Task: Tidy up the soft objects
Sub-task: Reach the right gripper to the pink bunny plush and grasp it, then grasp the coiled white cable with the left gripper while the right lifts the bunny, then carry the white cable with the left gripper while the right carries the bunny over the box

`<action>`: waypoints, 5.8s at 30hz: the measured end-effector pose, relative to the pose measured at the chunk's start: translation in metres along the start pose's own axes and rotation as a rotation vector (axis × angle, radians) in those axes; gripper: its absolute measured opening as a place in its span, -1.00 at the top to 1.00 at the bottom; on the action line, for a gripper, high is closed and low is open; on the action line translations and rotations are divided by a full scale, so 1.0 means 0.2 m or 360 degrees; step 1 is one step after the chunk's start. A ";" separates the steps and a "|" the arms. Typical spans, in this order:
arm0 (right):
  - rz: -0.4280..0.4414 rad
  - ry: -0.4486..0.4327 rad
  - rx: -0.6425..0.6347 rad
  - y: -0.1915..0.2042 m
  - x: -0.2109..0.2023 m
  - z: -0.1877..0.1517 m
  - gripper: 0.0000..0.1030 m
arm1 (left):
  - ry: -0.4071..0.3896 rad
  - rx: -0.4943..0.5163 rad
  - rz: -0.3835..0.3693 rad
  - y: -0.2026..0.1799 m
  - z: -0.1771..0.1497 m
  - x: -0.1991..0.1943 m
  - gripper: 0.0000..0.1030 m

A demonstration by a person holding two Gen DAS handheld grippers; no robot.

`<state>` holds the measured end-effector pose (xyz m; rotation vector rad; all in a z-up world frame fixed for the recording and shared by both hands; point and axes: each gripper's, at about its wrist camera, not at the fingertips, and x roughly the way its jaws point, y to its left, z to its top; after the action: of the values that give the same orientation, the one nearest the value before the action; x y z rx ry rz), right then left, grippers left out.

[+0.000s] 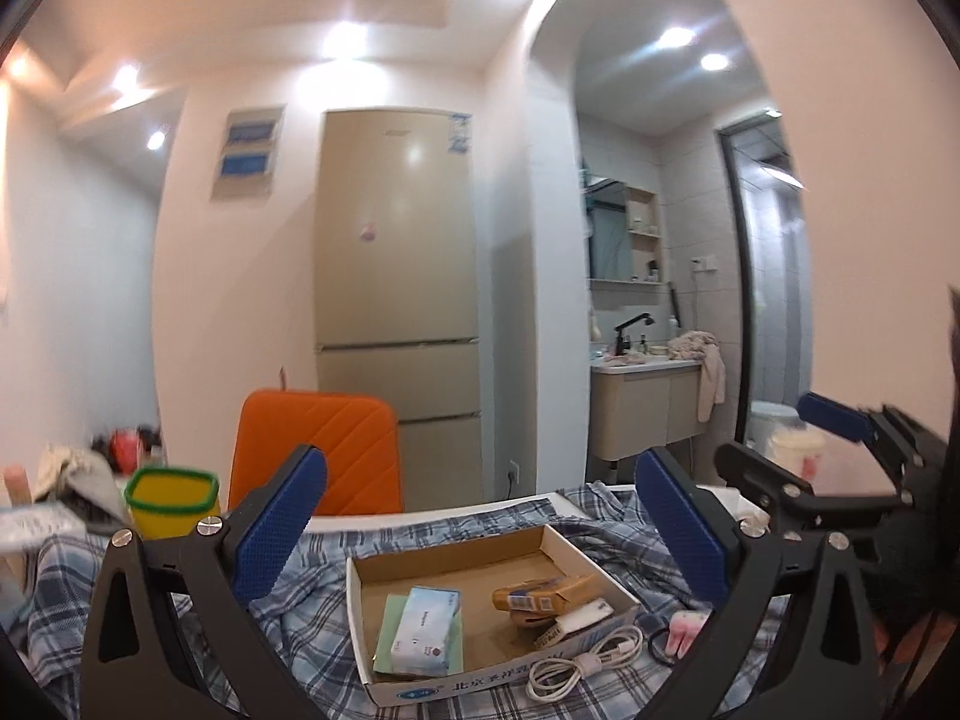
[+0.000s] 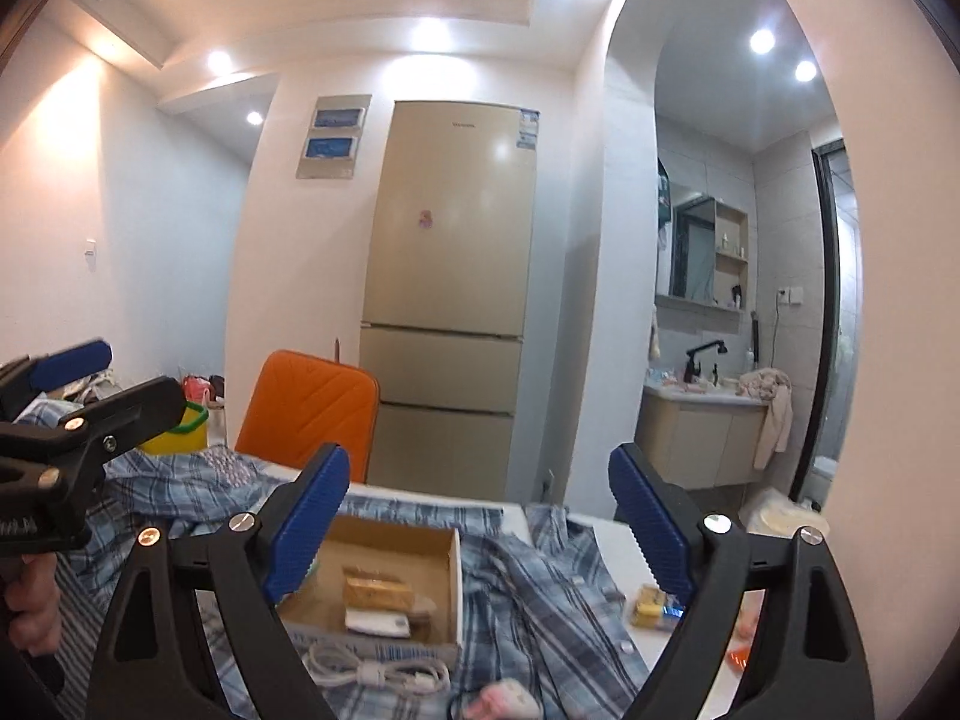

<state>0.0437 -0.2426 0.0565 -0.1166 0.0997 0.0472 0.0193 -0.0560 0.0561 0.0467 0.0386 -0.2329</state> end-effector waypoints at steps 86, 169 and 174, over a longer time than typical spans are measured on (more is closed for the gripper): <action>0.0042 0.1175 0.0196 -0.19 0.52 -0.57 0.50 | 0.1181 0.0779 -0.0631 -0.39 -0.57 0.55 0.39; 0.0218 -0.0005 0.0079 0.25 0.39 0.21 0.50 | -0.0114 -0.0039 0.0255 0.22 0.00 0.27 0.59; 0.0177 0.0116 0.0085 0.29 0.56 0.03 0.50 | -0.0053 -0.0034 0.0289 0.25 -0.14 0.31 0.59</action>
<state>0.1521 -0.1807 0.0435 -0.0592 0.1800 0.1512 0.0900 -0.0196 0.0272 0.0249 0.0034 -0.0520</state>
